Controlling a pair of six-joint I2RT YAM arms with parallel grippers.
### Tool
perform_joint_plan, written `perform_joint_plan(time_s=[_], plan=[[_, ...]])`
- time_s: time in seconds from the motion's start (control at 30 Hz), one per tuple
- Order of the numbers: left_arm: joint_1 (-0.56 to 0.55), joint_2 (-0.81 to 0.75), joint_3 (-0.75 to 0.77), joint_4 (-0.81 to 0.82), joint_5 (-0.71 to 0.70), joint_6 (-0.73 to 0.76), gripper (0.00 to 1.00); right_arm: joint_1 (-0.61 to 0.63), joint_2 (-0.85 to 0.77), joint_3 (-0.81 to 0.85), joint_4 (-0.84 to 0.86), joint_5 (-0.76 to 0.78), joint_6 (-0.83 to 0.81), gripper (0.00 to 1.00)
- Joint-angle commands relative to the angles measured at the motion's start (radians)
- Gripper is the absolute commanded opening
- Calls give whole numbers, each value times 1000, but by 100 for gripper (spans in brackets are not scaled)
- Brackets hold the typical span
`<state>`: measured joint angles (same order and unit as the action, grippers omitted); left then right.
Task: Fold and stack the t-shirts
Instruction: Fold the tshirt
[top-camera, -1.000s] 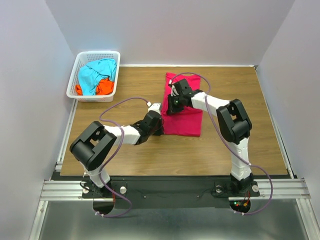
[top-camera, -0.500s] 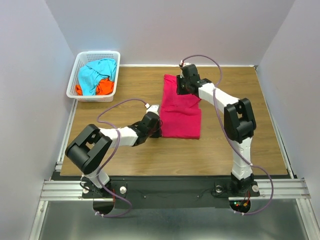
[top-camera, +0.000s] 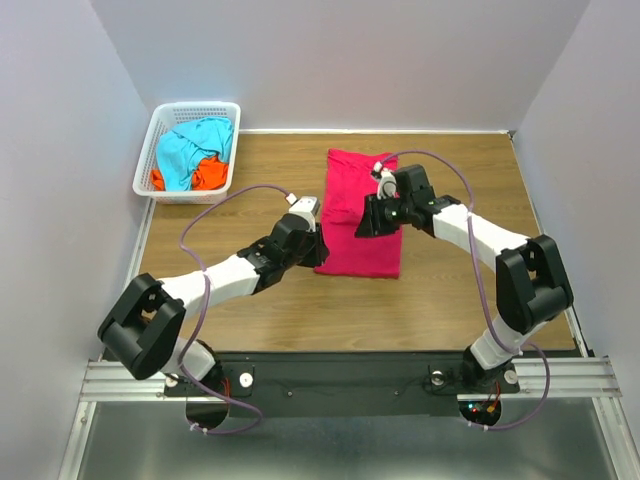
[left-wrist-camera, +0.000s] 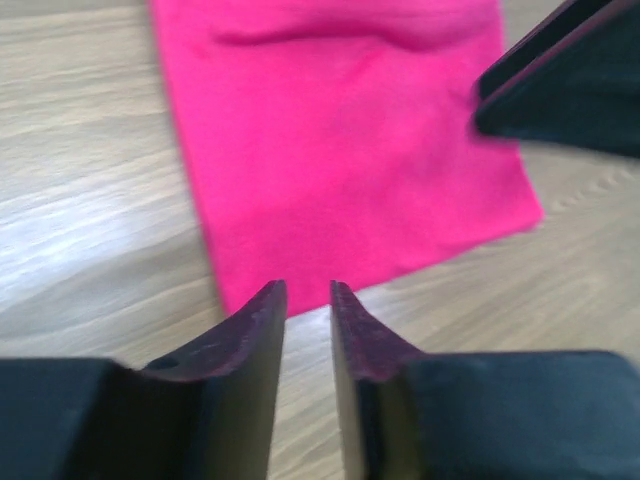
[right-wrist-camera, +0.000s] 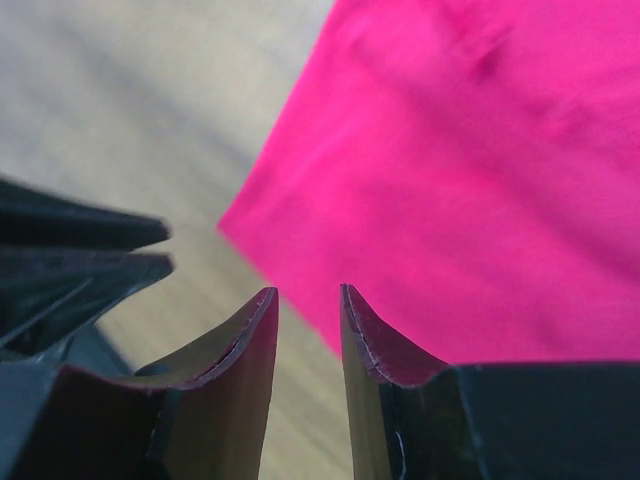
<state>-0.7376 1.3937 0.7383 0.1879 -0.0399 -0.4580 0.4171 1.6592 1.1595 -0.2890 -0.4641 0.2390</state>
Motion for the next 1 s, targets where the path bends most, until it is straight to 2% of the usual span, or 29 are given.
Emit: perform_joint_plan(time_s=[0.0, 0.17, 0.37, 0.53, 0.77, 0.97], plan=[[10, 33, 6, 102, 126, 18, 29, -1, -4, -69, 117, -231, 6, 36], [52, 113, -27, 199, 230, -7, 24, -1, 83, -84, 194, -366, 23, 33], [75, 177, -33, 205, 230, 1, 23, -1, 183, -81, 218, -413, 5, 26], [86, 229, -56, 205, 248, -24, 18, -1, 243, -125, 218, -453, -52, 21], [106, 260, -89, 179, 247, -44, 18, -18, 252, -228, 221, -380, -87, 12], [113, 254, -117, 173, 227, -64, 18, -98, 191, -290, 221, -346, -70, 9]])
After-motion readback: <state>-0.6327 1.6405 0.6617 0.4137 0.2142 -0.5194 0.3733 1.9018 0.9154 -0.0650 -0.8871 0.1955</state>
